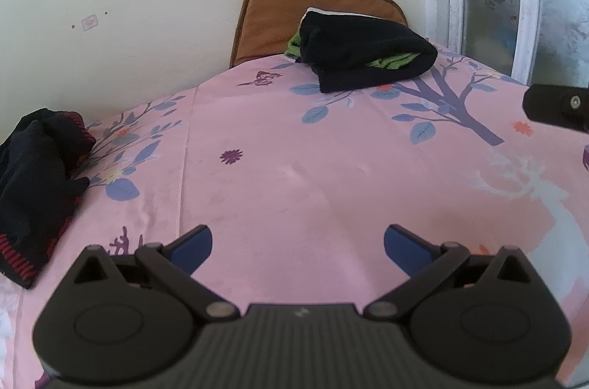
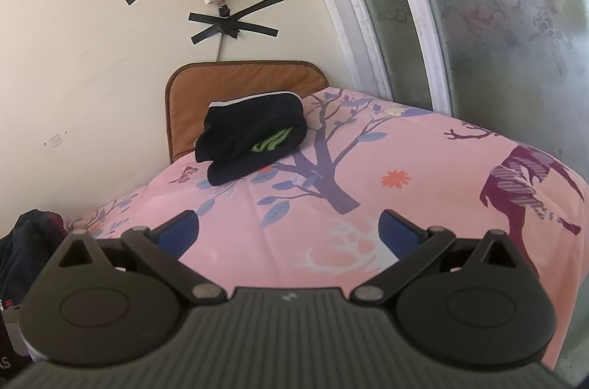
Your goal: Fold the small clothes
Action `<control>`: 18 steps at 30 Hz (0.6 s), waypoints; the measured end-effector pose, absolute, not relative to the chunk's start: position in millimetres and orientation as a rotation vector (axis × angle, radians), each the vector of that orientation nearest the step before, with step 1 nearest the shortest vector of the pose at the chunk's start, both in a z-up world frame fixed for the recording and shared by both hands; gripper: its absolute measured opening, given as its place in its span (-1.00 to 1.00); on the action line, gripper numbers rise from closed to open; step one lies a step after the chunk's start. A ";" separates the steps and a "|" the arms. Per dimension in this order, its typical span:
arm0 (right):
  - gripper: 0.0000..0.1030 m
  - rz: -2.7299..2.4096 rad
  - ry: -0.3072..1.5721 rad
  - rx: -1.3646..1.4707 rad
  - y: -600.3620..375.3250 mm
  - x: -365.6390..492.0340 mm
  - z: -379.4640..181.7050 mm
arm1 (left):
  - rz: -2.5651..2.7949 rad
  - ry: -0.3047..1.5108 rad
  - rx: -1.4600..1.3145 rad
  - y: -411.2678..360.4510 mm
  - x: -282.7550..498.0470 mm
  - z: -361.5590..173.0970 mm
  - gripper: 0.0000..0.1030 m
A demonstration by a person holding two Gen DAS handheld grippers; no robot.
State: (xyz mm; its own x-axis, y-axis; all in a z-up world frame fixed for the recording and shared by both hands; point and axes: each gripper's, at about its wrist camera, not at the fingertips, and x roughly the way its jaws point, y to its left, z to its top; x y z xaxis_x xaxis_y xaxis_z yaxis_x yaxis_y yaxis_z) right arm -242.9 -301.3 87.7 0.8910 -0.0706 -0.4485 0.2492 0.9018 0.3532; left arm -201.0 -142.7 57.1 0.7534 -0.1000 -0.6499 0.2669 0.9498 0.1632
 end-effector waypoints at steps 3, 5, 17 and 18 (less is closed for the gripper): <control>1.00 -0.169 0.443 0.415 -299.9 -242.9 88.6 | -0.193 0.695 0.247 -138.1 -199.7 55.9 1.00; 1.00 -0.167 0.443 0.413 -298.4 -242.9 89.1 | -0.187 0.699 0.241 -134.9 -198.6 55.8 1.00; 1.00 -0.150 0.451 0.397 -289.0 -241.4 89.4 | -0.192 0.664 0.208 -121.7 -201.5 59.6 1.00; 1.00 -0.147 0.452 0.393 -287.6 -241.5 89.6 | -0.196 0.661 0.205 -120.6 -201.2 60.6 1.00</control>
State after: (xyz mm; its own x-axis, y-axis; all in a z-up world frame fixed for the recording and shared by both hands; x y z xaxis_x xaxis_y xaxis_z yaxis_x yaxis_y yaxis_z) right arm -241.5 -287.6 89.6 0.8906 -0.0522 -0.4518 0.2244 0.9145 0.3367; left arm -201.2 -120.6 60.6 0.7723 -0.1143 -0.6248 0.2441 0.9616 0.1258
